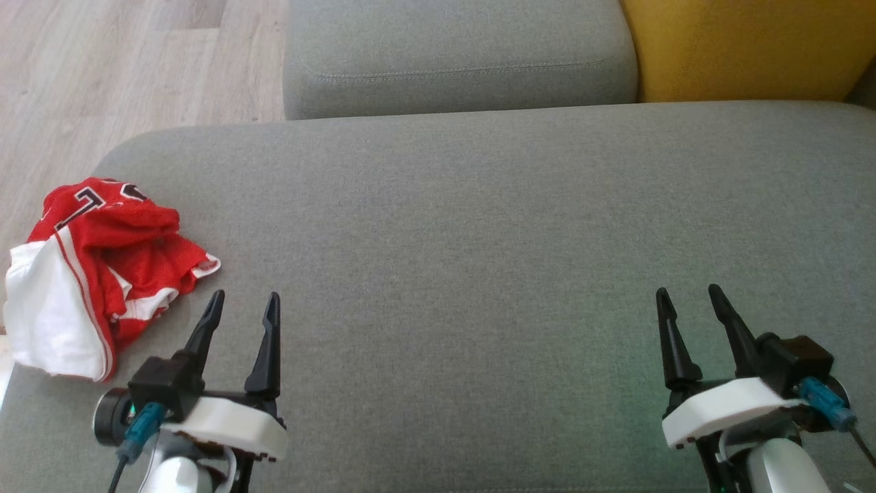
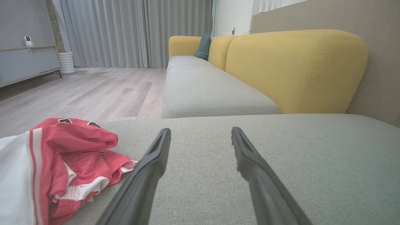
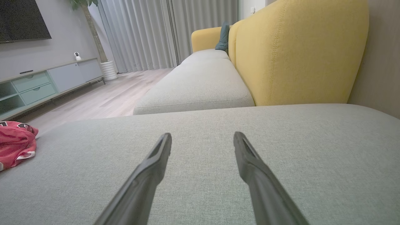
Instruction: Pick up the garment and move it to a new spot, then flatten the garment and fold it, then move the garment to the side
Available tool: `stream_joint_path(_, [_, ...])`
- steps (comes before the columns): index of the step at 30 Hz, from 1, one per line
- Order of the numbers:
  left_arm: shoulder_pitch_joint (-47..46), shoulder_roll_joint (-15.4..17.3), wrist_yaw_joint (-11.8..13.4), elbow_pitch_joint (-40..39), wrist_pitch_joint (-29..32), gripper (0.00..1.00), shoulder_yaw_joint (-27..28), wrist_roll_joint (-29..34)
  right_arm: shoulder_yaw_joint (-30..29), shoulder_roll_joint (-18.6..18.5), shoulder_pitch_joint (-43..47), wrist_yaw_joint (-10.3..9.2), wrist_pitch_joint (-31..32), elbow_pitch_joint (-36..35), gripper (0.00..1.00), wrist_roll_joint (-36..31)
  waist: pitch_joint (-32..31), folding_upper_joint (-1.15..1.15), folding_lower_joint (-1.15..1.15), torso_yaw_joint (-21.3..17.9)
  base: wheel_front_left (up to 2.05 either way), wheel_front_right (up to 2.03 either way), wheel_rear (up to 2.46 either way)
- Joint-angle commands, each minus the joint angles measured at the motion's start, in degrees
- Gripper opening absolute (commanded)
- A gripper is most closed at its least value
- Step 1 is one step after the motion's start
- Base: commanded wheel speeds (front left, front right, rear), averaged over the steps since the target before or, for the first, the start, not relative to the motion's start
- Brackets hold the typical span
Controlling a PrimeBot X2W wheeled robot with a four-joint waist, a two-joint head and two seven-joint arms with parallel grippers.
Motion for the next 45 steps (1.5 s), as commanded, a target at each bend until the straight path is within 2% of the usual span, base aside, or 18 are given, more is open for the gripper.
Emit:
stream_joint_path(1, [-1.9,0.5,0.3,-1.7,-0.8,1.0,1.7,0.3,1.2,-0.2,-1.1,-0.05,-0.5,-2.1,1.0,-0.1,0.0,0.0,0.0,0.0,0.0,0.0,0.0])
stream_joint_path(12, [-1.9,0.2,0.3,-0.6,-0.8,1.0,2.2,-0.9,0.9,-0.2,-0.9,-0.05,-0.3,-1.6,1.0,1.8,0.0,0.0,0.0,-0.1,0.0,0.0,0.0])
stream_joint_path(27, [-2.5,0.0,1.2,0.2,-0.8,1.0,2.9,-1.1,1.1,-0.2,-1.1,-0.05,0.0,-2.3,1.0,0.8,0.3,0.0,0.0,1.2,0.0,0.0,0.0])
stream_joint_path(45, [-3.3,0.5,1.8,0.4,-0.8,1.0,5.6,-0.9,3.0,-0.2,-0.8,-0.05,2.1,-6.9,1.0,0.4,1.0,0.0,0.0,15.1,0.0,0.0,0.0])
